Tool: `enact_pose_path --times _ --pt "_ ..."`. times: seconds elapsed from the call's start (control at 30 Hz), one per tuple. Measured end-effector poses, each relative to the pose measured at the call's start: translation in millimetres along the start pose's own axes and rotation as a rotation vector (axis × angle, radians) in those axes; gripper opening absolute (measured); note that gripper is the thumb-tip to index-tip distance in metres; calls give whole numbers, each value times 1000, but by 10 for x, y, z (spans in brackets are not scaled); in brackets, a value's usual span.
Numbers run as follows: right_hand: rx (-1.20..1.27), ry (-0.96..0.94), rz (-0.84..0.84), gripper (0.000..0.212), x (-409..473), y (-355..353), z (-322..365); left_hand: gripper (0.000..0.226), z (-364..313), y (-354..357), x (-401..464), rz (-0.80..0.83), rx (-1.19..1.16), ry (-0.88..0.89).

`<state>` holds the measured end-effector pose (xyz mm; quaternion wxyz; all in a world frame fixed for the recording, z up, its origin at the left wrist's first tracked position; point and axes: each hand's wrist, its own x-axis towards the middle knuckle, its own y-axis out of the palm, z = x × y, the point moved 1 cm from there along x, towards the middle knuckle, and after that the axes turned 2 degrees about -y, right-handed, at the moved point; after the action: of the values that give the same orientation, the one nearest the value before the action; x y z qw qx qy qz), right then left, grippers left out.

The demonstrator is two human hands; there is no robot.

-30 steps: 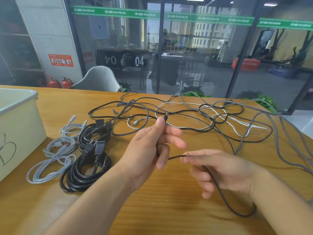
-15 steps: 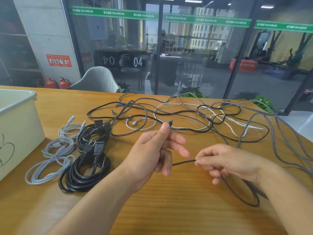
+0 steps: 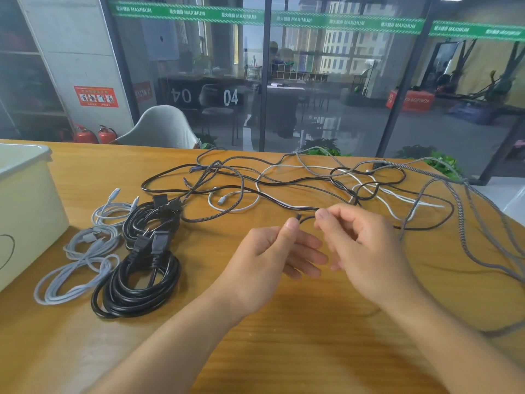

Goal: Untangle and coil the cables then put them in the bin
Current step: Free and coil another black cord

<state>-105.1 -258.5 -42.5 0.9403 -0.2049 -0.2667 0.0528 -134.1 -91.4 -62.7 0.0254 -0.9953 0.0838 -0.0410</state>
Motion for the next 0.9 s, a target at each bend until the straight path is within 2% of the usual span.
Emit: enact_pose_path --times 0.23,0.4,0.67,0.9 --pt "3 -56 145 25 -87 85 69 56 38 10 9 9 113 125" --pt "29 -40 210 26 -119 134 90 61 33 58 -29 38 86 119" --pt "-33 -34 319 32 -156 167 151 51 -1 28 -22 20 -181 47" --pt "-30 -30 495 34 -223 250 113 54 -129 -120 1 -116 -368 40"
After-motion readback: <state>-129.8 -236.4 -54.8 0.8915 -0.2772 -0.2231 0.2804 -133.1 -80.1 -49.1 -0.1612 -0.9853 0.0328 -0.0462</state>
